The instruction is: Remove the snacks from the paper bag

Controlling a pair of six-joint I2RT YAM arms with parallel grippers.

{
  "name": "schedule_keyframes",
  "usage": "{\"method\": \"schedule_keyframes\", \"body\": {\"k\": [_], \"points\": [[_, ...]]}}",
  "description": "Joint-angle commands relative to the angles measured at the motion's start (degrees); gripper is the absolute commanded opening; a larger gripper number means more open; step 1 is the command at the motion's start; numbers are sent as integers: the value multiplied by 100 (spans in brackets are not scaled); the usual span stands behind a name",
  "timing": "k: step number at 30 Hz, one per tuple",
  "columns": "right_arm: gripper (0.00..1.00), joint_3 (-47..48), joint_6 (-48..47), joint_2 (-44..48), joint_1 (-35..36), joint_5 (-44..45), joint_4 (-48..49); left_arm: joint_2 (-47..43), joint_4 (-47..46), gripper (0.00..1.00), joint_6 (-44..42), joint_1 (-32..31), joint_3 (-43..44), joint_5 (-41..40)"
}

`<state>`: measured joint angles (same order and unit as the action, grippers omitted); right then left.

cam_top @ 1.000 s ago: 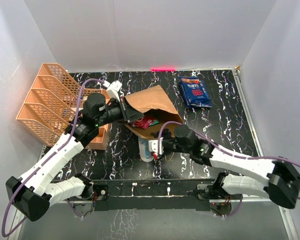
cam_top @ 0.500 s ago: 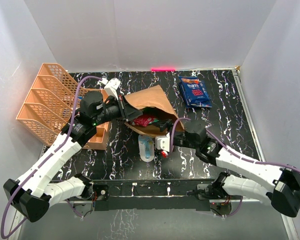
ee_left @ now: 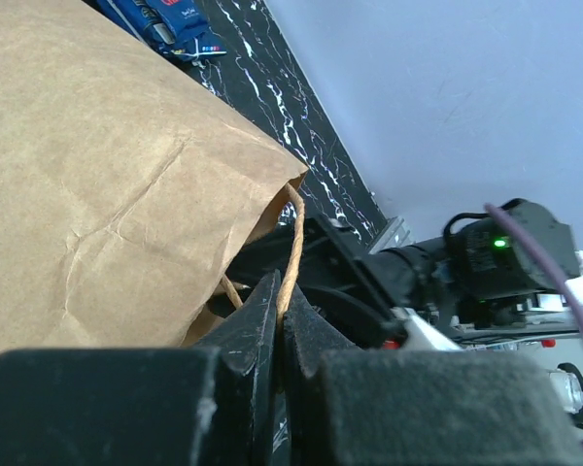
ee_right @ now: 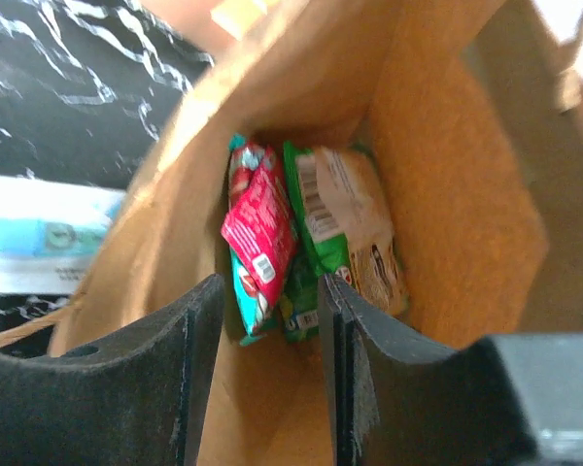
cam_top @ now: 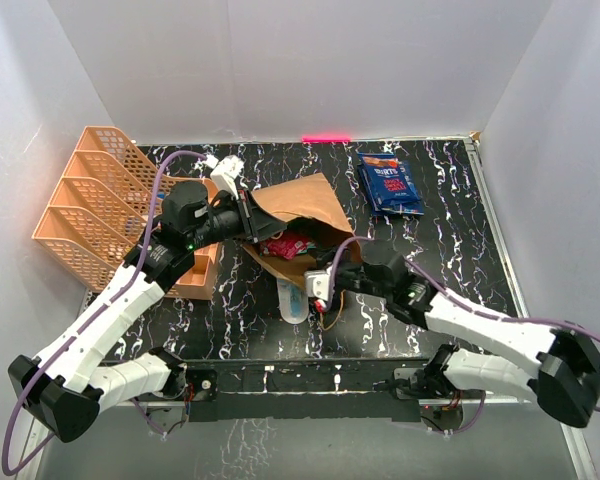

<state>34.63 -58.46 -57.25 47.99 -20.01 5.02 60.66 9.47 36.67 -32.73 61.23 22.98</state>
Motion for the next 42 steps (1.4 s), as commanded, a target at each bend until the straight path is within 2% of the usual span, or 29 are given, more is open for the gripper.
{"method": "schedule_keyframes", "body": {"k": [1, 4, 9, 25, 34, 36, 37, 42], "points": [[46, 50, -591, -692, -1, 1010, 1115, -95, -53, 0, 15, 28, 263, 70], [50, 75, -697, -1424, 5, 1153, 1956, -65, 20, 0, 72, 26, 336, 51], [54, 204, -708, -2560, -42, 2151, 3566, 47, 75, 0, 87, 23, 479, 231], [64, 1412, -1502, -4343, -636, 1980, 3634, 112, 68, 0, 74, 26, 567, 473], [67, 2422, -1829, -5424, -666, 2399, 3899, 82, 159, 0, 58, 28, 618, 490], [65, 2596, -1821, -5631, -678, 2497, 4064, 63, 153, 0, 74, 27, 594, 497], [61, 2661, -1804, -5699, -678, 2539, 4093, 48, 159, 0, 89, 26, 578, 481], [30, 2473, -1566, -5490, -677, 2383, 4032, -70, 326, 0, 95, 23, 522, 186]]}}
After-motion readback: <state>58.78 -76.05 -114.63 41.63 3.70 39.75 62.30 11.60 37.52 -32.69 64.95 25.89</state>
